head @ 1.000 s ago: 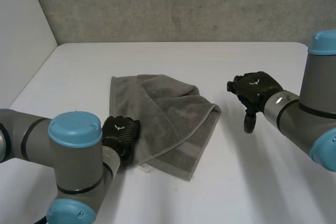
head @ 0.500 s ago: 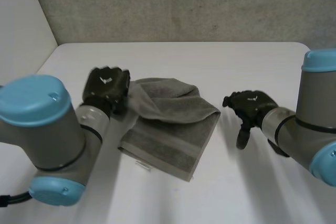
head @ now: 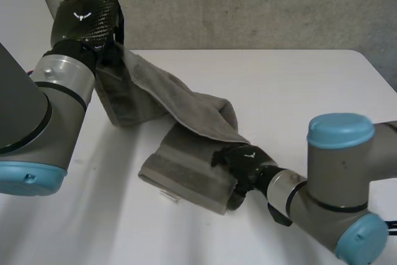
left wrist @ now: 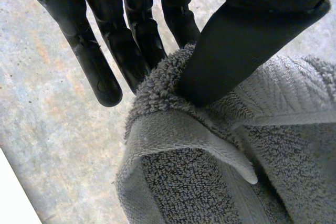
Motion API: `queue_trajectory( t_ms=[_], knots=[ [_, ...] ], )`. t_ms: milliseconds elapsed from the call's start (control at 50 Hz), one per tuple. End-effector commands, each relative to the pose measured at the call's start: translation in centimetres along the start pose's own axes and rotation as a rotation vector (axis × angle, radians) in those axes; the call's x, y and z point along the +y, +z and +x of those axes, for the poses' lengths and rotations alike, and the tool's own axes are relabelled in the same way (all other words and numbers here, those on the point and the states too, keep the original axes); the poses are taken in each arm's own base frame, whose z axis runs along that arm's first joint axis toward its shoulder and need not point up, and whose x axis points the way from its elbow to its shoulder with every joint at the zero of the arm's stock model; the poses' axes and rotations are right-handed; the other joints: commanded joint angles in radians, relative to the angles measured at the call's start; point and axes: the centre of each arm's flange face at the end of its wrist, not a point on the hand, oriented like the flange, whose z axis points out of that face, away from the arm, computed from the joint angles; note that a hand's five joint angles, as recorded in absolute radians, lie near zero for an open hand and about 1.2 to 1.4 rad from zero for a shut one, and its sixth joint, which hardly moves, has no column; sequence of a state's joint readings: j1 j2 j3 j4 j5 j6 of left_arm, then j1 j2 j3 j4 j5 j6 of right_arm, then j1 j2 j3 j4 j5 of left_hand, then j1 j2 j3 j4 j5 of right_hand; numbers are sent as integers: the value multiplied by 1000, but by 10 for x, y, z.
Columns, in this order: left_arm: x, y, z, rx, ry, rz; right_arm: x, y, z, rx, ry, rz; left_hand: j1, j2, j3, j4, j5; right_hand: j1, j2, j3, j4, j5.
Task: Fold the towel.
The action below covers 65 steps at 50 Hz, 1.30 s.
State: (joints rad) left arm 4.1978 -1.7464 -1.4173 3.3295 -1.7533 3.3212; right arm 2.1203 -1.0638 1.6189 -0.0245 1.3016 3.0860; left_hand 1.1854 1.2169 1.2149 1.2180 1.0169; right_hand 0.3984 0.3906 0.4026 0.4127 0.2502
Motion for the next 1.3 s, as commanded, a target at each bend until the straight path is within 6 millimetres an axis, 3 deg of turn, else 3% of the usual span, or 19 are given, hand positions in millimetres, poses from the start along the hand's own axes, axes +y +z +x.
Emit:
queue_trajectory(
  t_ms=[20, 220, 400, 500, 560, 620, 660, 680, 700, 720, 760, 820, 840, 880, 1000, 1100, 1140, 1280, 1300],
  knots=[
    [-4, 1, -3, -6, -2, 6, 14, 11, -19, -47, -42, 11, 211, 179, 181, 178, 205, 59, 67, 55, 45, 33],
    [-10, 4, -14, -39, -3, 25, 18, 19, -25, -60, -85, 51, 211, 179, 181, 178, 205, 183, 191, 179, 168, 156],
    [-15, 4, -16, -44, -4, 38, 20, 25, -16, 25, -166, 74, 211, 179, 181, 178, 205, 591, 599, 587, 577, 564],
    [-18, 5, -22, -62, -5, 46, 9, 22, -8, 92, -200, 110, 211, 179, 181, 178, 205, 997, 1004, 992, 982, 970],
    [-19, 7, -27, -75, -3, 50, 5, 20, -7, 103, -204, 122, 211, 179, 181, 178, 205, 998, 1006, 994, 984, 971],
    [-22, 7, -29, -83, -3, 58, -8, 15, -3, 125, -208, 150, 211, 179, 181, 178, 205, 998, 1006, 994, 984, 971],
    [-23, 6, -30, -85, -4, 62, -33, 2, 4, 158, -233, 216, 211, 179, 181, 178, 205, 998, 1006, 994, 984, 971],
    [-25, 6, -30, -86, -4, 65, -33, 1, 4, 159, -234, 217, 211, 179, 181, 178, 205, 998, 1006, 994, 984, 971],
    [-27, 5, -30, -85, -5, 69, -51, -9, 11, 192, -261, 267, 211, 179, 181, 178, 205, 998, 1006, 994, 984, 971],
    [-27, 5, -30, -85, -5, 69, -52, -9, 11, 192, -261, 267, 211, 179, 181, 178, 205, 998, 1006, 994, 984, 971],
    [-28, 4, -31, -86, -5, 68, -87, -32, 30, 276, -346, 358, 211, 179, 181, 178, 205, 998, 1006, 994, 984, 971],
    [-27, 3, -31, -83, -4, 61, -112, -52, 41, 345, -460, 409, 211, 179, 181, 178, 205, 998, 1006, 994, 984, 971],
    [-26, 2, -31, -84, -3, 56, -112, -52, 41, 346, -461, 410, 211, 179, 181, 178, 205, 998, 1006, 994, 984, 971],
    [-24, 2, -30, -83, -2, 47, -128, -63, 39, 352, -626, 434, 211, 179, 181, 178, 205, 998, 1006, 994, 984, 971],
    [-11, -2, -34, -85, 10, -17, -125, -67, 39, 334, -898, 335, 211, 179, 181, 178, 205, 998, 1006, 994, 984, 971],
    [2, 0, -50, -128, 23, -73, -121, -75, 70, 396, -1167, 153, 211, 179, 181, 178, 205, 998, 1006, 994, 984, 971],
    [9, -2, -59, -155, 28, -98, -120, -75, 72, 399, -1213, 139, 211, 179, 181, 178, 205, 998, 1006, 994, 984, 971],
    [31, -9, -62, -154, 38, -169, -103, -67, 65, 264, -1238, 158, 211, 179, 181, 178, 205, 998, 1006, 994, 984, 971],
    [39, -11, -61, -150, 40, -194, -91, -63, 62, 204, -1234, 152, 211, 179, 181, 178, 205, 810, 818, 806, 796, 784]
  ],
)
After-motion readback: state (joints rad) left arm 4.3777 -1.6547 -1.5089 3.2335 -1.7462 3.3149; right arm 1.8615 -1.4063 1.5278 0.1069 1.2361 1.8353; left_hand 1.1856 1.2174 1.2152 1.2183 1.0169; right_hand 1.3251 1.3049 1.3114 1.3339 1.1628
